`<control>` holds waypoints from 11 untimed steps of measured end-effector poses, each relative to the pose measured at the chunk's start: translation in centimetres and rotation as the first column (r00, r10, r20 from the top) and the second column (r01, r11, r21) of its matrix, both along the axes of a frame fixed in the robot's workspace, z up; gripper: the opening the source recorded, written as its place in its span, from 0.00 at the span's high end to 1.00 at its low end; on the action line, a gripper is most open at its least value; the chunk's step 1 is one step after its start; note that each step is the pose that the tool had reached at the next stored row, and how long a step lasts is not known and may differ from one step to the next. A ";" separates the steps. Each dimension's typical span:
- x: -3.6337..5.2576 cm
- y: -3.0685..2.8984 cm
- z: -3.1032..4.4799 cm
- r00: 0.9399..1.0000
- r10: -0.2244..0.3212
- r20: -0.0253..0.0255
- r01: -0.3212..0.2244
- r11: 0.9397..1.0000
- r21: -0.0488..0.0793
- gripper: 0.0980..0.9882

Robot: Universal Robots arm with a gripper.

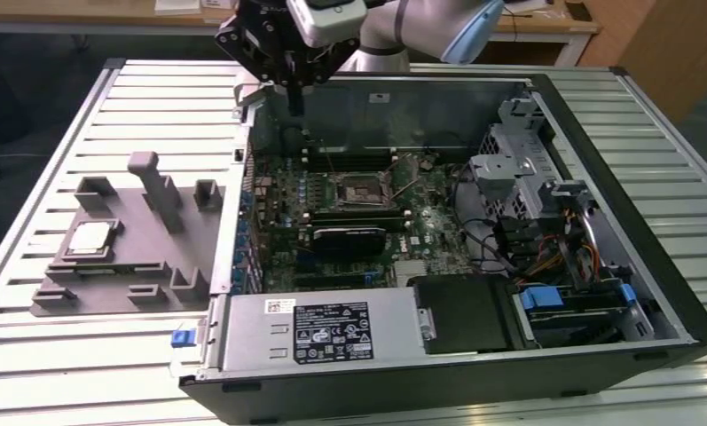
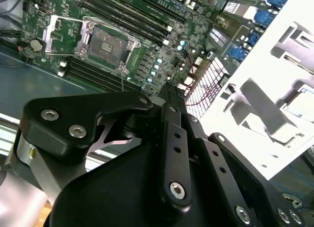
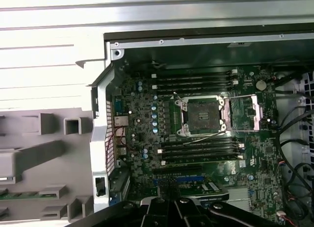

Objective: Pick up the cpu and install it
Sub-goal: 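Reach for the cpu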

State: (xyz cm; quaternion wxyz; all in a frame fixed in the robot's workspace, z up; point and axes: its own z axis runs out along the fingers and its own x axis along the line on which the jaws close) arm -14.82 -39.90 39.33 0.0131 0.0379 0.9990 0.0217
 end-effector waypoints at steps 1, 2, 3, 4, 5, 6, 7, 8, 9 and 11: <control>-0.09 0.00 0.00 1.000 0.000 0.000 0.000 1.000 0.000 0.99; -0.18 0.00 0.00 1.000 0.000 0.000 0.000 1.000 0.000 0.99; -0.27 0.00 0.00 1.000 0.000 0.000 0.000 1.000 0.000 0.99; -0.36 0.00 0.00 1.000 0.000 0.000 0.000 1.000 0.000 0.99; -0.46 0.00 0.00 1.000 0.000 0.000 0.000 1.000 0.000 0.99; -0.56 0.00 0.00 1.000 0.000 0.000 0.000 1.000 0.000 0.99; -0.67 0.00 0.00 1.000 0.000 0.000 0.000 1.000 0.000 0.99; -0.79 0.00 0.00 1.000 0.000 0.000 0.000 1.000 0.000 0.99; -0.90 0.00 0.00 1.000 0.000 0.000 0.000 1.000 0.000 0.99; -1.13 0.00 0.00 1.000 0.000 0.000 0.000 1.000 0.000 0.99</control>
